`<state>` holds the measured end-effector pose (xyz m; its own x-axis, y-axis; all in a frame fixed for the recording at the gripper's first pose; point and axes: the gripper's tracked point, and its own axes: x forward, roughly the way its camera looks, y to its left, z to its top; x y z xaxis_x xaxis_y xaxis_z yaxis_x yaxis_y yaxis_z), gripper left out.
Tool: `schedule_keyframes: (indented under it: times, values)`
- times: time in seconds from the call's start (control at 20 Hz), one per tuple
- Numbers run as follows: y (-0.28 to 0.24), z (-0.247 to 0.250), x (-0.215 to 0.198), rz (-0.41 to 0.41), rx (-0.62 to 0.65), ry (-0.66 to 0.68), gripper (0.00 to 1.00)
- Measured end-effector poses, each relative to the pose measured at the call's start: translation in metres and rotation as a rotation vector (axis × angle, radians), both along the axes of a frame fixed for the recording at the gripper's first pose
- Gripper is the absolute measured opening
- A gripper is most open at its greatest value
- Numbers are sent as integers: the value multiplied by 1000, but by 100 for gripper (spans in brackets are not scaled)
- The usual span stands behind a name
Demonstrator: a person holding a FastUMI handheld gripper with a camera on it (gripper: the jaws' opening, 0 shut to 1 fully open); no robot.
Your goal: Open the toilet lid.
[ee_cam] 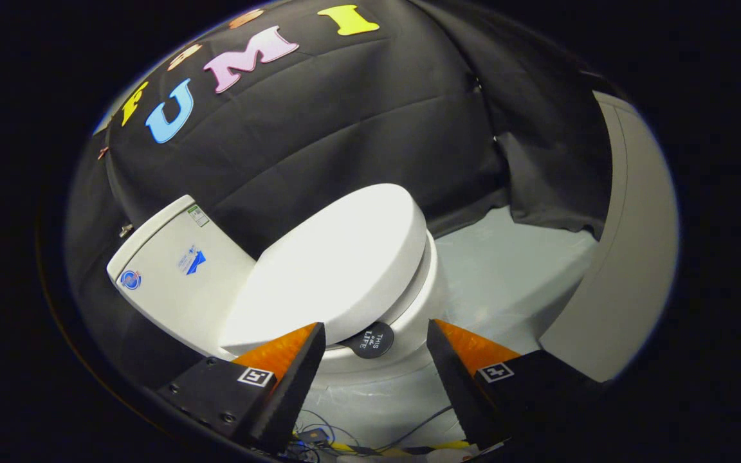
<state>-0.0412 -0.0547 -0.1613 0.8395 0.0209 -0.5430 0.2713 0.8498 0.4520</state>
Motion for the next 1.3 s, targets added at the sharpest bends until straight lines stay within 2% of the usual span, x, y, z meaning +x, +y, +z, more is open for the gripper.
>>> schedule_keyframes:
  times: [0.05,0.2,0.3,0.55,0.65,0.75,0.85,1.2,1.3]
  values:
    - [0,-5,1,-8,39,11,96]
    - [-7,-11,4,-52,151,14,95]
    - [-11,-16,8,-73,204,11,79]
    - [-10,-34,11,-96,309,44,76]
    - [-6,-37,15,-93,337,35,59]
    - [-2,-35,17,-79,377,25,59]
    - [0,-36,23,-70,403,21,37]
    - [7,-35,24,-44,441,7,38]
    - [4,-36,23,-82,477,19,37]
